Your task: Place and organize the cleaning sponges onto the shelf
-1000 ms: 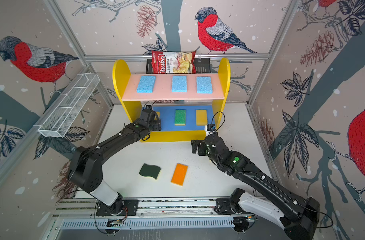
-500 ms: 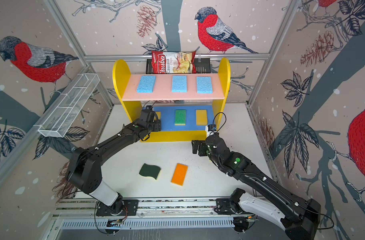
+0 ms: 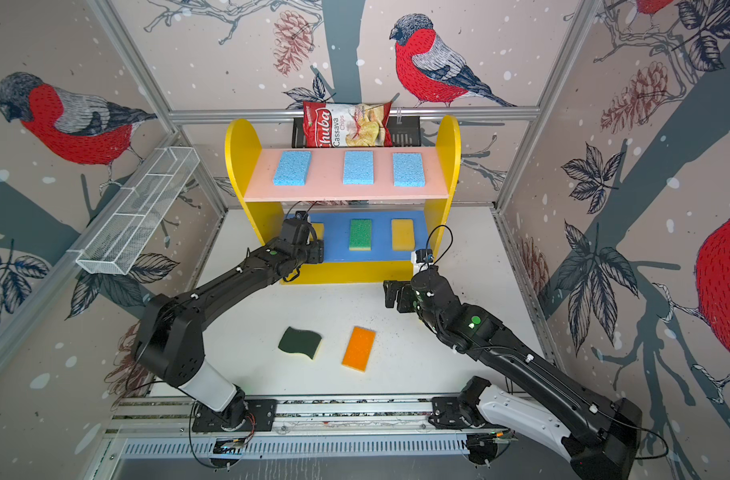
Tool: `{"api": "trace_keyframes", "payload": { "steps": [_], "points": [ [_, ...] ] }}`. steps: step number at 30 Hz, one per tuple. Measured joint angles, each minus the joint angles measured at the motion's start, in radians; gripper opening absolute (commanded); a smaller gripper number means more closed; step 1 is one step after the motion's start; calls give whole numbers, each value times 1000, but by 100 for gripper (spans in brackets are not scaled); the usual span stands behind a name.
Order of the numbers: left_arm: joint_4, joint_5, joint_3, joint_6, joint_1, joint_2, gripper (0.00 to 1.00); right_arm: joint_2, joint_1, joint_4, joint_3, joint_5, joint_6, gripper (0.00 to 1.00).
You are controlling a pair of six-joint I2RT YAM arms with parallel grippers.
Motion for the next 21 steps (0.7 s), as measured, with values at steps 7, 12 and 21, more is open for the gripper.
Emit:
{"api": "trace_keyframes", "payload": {
  "steps": [7, 12, 21],
  "points": [
    [-8, -23, 20, -26, 0, 17, 81, 2, 0, 0, 0, 0, -1, 100],
    [-14, -25, 26, -39, 0, 18, 83, -4, 0, 0, 0, 0, -8, 100],
    [-68, -20, 28, -48, 0, -5, 87, -19, 0, 0, -5, 1, -7, 99]
  ]
}}
